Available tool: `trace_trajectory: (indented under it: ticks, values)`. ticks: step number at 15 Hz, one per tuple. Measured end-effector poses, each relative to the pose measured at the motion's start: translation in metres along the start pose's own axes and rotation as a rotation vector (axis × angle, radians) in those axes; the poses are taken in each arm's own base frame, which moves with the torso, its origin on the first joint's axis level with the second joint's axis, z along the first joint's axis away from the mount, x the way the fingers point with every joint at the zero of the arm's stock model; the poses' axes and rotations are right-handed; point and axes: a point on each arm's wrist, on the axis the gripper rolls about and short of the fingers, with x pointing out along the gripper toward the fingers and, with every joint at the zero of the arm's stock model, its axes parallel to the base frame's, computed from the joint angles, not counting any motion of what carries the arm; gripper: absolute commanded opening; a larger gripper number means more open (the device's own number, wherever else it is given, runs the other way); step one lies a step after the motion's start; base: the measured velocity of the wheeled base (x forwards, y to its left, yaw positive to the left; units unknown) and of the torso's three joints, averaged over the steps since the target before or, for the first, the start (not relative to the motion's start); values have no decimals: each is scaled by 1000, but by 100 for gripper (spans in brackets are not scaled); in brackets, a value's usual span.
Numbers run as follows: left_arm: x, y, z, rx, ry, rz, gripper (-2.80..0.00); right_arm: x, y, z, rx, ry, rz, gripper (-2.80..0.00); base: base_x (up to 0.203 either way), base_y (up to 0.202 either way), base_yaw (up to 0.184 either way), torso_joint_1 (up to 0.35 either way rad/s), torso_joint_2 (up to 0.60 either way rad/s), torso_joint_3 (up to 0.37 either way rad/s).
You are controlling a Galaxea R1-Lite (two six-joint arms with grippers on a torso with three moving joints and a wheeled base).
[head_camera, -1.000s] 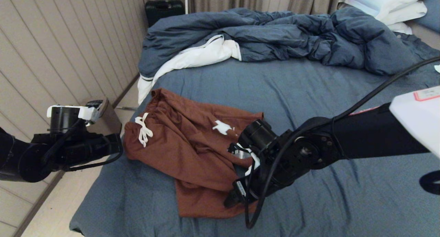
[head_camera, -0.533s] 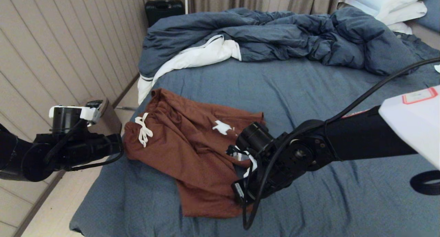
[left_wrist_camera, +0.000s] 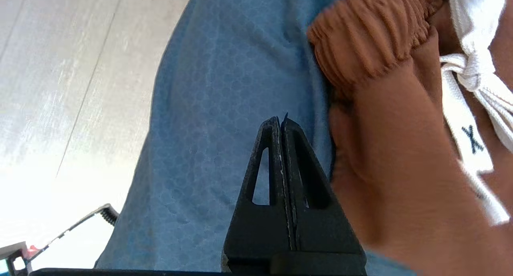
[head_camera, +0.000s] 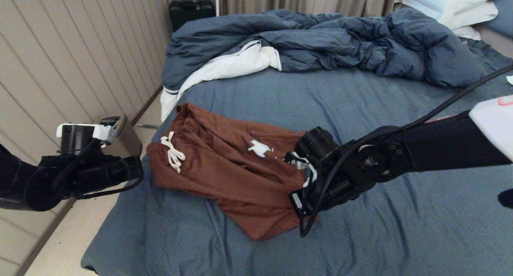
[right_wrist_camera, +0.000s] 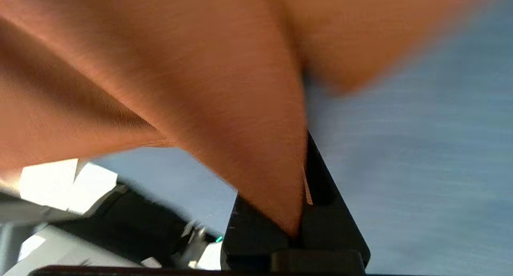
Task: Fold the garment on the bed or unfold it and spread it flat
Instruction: Fold the brown shorts
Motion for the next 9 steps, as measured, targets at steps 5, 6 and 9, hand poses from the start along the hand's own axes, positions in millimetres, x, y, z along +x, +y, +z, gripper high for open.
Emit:
trace_trajectory:
  ticks: [5, 6, 9]
  values:
    - [0, 0, -1, 0, 3, 1, -280, -18, -64, 12, 77, -64, -89, -280, 0, 0, 0, 0, 0, 0]
    - [0, 0, -1, 0, 3, 1, -280, -21, -74, 14, 92, -75, -103, -280, 0, 0, 0, 0, 0, 0]
    - [-1, 0, -1, 0, 4, -1, -280, -30, -105, 20, 139, -112, -148, -280, 0, 0, 0, 0, 0, 0]
